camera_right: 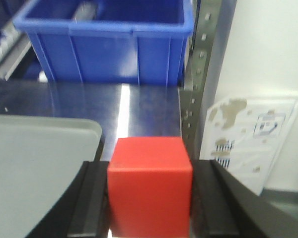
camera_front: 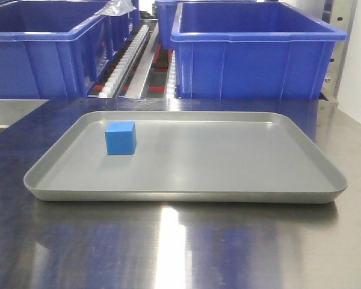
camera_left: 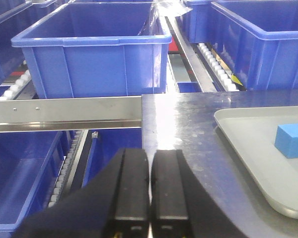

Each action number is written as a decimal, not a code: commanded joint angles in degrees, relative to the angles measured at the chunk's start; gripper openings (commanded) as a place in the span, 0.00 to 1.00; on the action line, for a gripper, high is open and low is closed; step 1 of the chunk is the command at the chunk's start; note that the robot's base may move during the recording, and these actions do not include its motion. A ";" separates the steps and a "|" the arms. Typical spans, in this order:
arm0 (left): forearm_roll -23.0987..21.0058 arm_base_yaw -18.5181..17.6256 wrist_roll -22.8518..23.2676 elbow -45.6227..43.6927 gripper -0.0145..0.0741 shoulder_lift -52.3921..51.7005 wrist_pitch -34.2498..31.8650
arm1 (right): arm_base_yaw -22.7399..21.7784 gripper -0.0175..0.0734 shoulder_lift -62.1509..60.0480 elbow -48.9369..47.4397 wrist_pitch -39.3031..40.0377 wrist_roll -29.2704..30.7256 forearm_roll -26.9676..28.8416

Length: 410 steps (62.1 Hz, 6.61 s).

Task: Sort and place red and blue blocks on shelf

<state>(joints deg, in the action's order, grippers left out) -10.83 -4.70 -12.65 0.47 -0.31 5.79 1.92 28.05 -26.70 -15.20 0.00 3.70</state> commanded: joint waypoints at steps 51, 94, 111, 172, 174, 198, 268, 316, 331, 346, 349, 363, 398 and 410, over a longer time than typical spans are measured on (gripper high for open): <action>-0.35 -0.16 0.00 2.53 0.30 -1.19 -4.81 | -0.30 0.29 -7.65 -0.84 4.09 0.91 0.16; -0.35 -0.16 0.00 2.53 0.30 -1.19 -4.68 | -0.30 0.29 -7.65 -0.84 4.09 0.91 0.16; -0.25 -0.16 0.00 -3.00 0.30 1.13 4.14 | -0.30 0.29 -7.65 -0.84 4.09 0.91 0.16; 2.63 -11.78 10.36 -52.46 0.30 64.69 28.58 | -0.30 0.29 -7.65 -0.84 3.98 0.91 0.16; 2.91 -12.12 12.31 -53.91 0.30 66.57 28.86 | -0.30 0.29 -7.65 -0.84 3.98 0.91 0.16; 13.85 -18.57 32.17 -74.00 0.31 88.74 39.66 | -0.30 0.29 -7.65 -0.84 3.92 0.91 0.16; 21.56 -30.09 52.11 -91.87 0.86 104.50 48.83 | -0.30 0.29 -7.65 -0.84 3.92 0.91 0.16; 22.18 -31.66 54.37 -91.87 0.86 109.83 48.34 | -0.30 0.29 -7.65 -0.84 3.92 0.91 0.16; 22.18 -31.66 54.37 -91.87 0.74 109.83 48.40 | -0.30 0.29 -7.65 -0.84 3.92 0.91 0.16; 22.18 -31.66 54.37 -91.87 0.39 109.83 48.62 | -0.30 0.29 -7.65 -0.84 3.92 0.91 0.16; 22.18 -31.66 54.37 -91.87 0.33 109.83 48.62 | -0.30 0.29 -7.65 -0.84 3.92 0.91 0.16; 22.18 -31.66 54.26 -91.87 0.30 107.98 48.70 | -0.30 0.29 -7.65 -0.84 3.92 0.91 0.16; 9.29 -27.87 24.21 -82.09 0.30 89.88 39.84 | -0.30 0.29 -7.65 -0.84 3.92 0.91 0.16; 3.62 -25.46 15.99 -69.33 0.30 81.17 24.67 | -0.30 0.29 -7.65 -0.84 3.92 0.91 0.16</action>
<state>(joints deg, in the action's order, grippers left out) -4.68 -31.08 6.21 -71.47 86.64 39.96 1.92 20.20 -25.95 -16.04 0.00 3.70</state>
